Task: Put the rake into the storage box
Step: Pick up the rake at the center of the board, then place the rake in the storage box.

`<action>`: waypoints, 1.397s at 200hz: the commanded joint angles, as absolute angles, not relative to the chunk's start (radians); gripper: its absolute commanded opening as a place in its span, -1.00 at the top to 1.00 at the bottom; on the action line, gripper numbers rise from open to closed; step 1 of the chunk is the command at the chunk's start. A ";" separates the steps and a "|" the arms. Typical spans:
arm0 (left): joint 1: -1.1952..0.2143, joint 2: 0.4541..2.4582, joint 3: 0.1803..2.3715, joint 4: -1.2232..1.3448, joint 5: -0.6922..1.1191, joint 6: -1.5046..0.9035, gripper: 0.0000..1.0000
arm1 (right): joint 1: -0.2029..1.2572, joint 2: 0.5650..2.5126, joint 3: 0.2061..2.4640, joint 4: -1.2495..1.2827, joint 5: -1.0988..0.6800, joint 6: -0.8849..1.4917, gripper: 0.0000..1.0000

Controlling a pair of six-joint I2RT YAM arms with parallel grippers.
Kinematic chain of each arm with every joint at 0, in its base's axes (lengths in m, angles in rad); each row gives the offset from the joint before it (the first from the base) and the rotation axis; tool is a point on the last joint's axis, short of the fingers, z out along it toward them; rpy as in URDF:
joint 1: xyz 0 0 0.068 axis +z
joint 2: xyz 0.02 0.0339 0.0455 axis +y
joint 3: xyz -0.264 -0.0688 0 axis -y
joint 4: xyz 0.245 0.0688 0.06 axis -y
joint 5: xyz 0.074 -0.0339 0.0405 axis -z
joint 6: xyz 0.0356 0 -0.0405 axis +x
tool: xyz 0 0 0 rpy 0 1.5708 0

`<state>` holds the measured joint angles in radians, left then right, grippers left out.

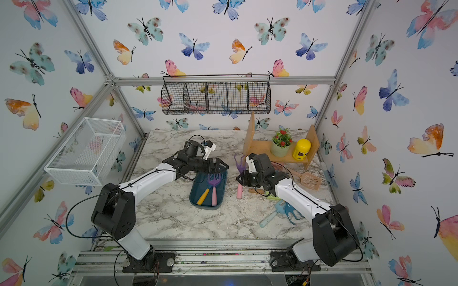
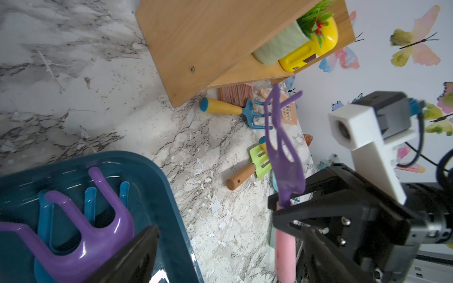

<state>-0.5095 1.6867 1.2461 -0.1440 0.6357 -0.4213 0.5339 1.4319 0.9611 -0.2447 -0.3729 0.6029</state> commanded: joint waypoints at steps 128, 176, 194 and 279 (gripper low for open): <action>-0.506 1.693 1.220 -0.041 0.678 -0.488 0.14 | 0.681 1.586 1.169 -0.204 -0.405 0.525 0.66; -0.507 1.676 1.206 -0.082 0.612 -0.458 0.95 | 0.684 1.585 1.172 -0.212 -0.381 0.522 0.62; -0.507 1.666 1.200 -0.102 0.581 -0.447 0.97 | 0.686 1.586 1.176 -0.221 -0.362 0.527 0.37; -0.494 1.584 1.149 -0.229 0.279 -0.336 1.00 | 0.684 1.509 1.087 -0.196 -0.143 0.592 -0.23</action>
